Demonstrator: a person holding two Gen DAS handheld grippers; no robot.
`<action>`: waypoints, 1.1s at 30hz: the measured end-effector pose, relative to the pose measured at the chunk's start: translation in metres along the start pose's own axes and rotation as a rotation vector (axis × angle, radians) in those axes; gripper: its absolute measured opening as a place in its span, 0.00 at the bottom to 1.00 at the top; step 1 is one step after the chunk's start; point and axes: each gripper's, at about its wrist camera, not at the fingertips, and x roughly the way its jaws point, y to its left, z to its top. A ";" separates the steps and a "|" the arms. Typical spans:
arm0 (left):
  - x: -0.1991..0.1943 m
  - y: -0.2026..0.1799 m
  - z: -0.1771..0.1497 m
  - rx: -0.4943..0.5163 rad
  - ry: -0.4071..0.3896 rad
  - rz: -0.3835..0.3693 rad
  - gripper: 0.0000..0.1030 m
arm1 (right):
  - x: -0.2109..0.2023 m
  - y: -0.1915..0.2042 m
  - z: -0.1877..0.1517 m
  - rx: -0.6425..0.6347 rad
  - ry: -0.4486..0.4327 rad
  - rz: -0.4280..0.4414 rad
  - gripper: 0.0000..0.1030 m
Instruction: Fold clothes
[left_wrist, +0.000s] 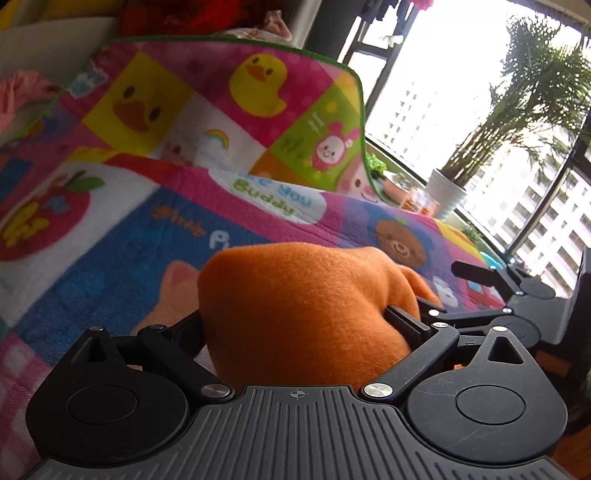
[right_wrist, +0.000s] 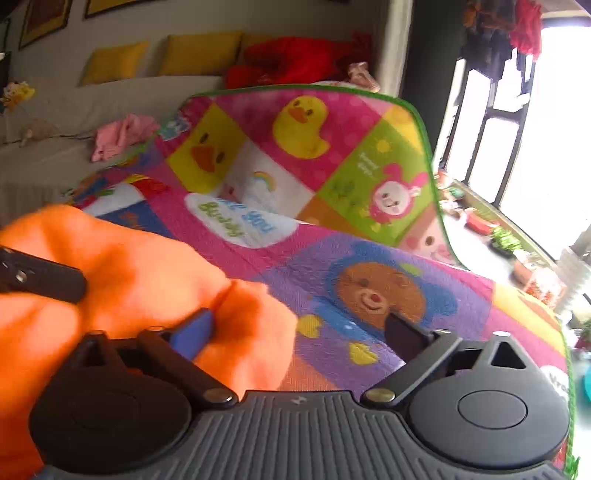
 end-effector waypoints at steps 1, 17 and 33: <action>-0.007 -0.001 0.001 -0.009 -0.004 -0.010 0.97 | -0.001 -0.001 -0.002 0.002 0.007 -0.006 0.98; -0.053 -0.001 -0.037 0.024 0.048 -0.011 0.98 | -0.013 -0.003 -0.013 0.015 0.023 -0.046 0.99; -0.067 -0.008 -0.008 0.056 -0.079 -0.013 0.98 | -0.022 -0.002 -0.021 0.037 0.037 -0.063 1.00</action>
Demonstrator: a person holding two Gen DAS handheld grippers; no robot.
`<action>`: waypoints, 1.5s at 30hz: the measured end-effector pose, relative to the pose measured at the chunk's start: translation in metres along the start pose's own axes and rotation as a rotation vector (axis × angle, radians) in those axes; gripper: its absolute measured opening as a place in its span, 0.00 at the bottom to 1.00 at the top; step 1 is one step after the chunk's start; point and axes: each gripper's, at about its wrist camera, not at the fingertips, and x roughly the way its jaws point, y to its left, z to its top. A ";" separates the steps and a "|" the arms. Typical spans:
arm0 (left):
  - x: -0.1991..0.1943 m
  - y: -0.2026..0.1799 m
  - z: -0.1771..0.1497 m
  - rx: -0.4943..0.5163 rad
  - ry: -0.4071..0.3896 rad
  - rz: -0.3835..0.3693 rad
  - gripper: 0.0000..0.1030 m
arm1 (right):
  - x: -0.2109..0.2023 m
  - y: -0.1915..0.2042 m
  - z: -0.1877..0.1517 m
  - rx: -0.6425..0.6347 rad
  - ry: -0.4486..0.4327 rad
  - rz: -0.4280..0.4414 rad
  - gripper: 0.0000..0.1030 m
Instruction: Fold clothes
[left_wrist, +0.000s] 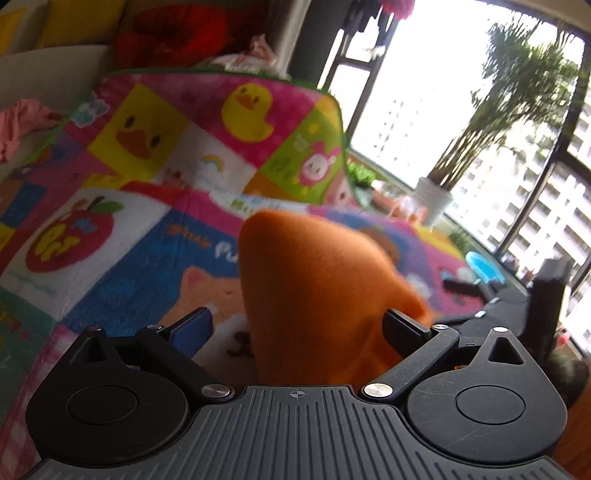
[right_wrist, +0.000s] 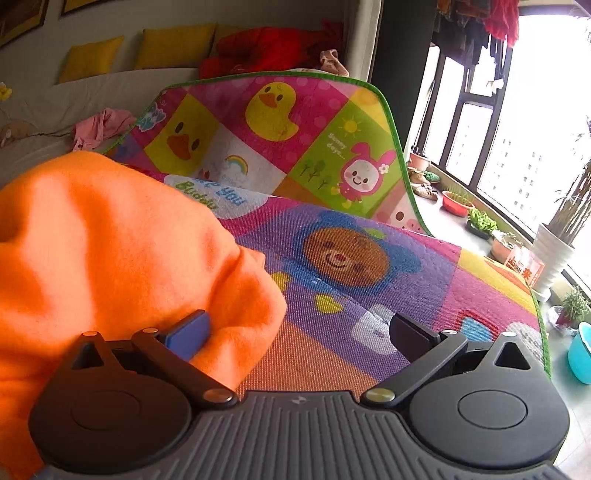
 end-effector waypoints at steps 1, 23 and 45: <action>0.000 0.004 0.002 -0.013 -0.009 0.011 0.98 | 0.000 0.000 0.000 -0.001 0.000 -0.001 1.00; 0.042 -0.007 -0.012 0.014 0.085 0.084 0.99 | -0.056 0.035 -0.015 -0.152 -0.029 0.186 1.00; 0.054 0.027 0.008 -0.056 0.043 0.119 0.99 | -0.070 0.009 0.007 -0.056 -0.113 0.264 1.00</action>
